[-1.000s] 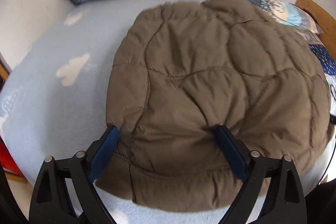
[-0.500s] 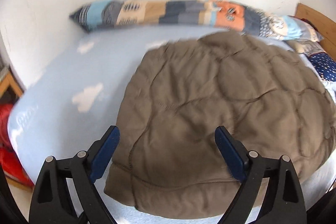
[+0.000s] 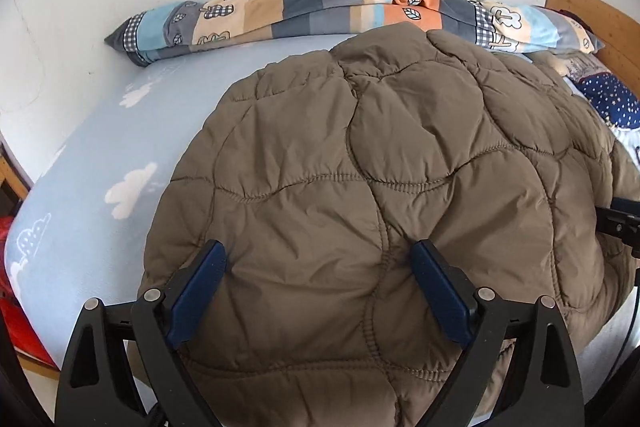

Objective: Fold large clothes
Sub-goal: 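Press and smooth the laid jacket with both tools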

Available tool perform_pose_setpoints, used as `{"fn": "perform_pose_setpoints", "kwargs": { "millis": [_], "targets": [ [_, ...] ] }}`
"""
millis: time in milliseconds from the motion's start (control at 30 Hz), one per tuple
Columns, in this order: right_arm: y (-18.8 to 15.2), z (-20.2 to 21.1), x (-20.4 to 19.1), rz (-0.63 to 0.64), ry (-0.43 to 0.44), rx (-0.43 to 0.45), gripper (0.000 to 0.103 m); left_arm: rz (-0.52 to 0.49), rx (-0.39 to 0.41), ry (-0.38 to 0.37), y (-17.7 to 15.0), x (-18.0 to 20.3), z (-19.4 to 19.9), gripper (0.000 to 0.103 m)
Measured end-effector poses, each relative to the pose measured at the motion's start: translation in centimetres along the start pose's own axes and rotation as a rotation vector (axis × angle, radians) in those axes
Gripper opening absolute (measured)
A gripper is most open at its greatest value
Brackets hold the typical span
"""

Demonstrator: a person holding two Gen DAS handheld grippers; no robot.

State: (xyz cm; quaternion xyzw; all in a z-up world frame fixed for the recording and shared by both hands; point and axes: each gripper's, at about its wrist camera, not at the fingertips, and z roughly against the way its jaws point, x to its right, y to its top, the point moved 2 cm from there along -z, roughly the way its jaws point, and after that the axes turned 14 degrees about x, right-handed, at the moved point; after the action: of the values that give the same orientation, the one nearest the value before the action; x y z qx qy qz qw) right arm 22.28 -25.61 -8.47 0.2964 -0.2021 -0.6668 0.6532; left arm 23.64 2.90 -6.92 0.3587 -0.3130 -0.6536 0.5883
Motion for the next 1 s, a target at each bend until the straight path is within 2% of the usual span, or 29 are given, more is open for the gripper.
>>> {"fn": "perform_pose_setpoints", "kwargs": {
  "millis": [233,400,500,600,800,1000],
  "targets": [
    [-0.1,0.4,-0.7,0.024,-0.025,0.022,0.085,-0.007,0.022,0.024,-0.2,0.2,0.6,0.095],
    [-0.6,3.5,-1.8,0.064,-0.051,0.084,0.085,-0.020,0.032,0.030,-0.4,0.1,1.1,0.095],
    [-1.5,5.0,-2.2,0.035,-0.041,0.103,0.085,-0.009,0.028,0.031,-0.5,0.2,1.1,0.095],
    [-2.6,5.6,-3.1,0.022,-0.009,0.090,0.085,-0.014,0.030,0.036,-0.5,0.2,1.1,0.095],
    [-3.6,5.5,-5.1,0.113,0.004,0.078,0.085,-0.014,0.031,0.037,-0.5,0.1,1.0,0.096],
    [-3.4,4.6,-4.8,0.083,0.013,0.062,0.085,-0.005,0.030,0.039,-0.4,-0.1,1.0,0.096]
  ]
}}
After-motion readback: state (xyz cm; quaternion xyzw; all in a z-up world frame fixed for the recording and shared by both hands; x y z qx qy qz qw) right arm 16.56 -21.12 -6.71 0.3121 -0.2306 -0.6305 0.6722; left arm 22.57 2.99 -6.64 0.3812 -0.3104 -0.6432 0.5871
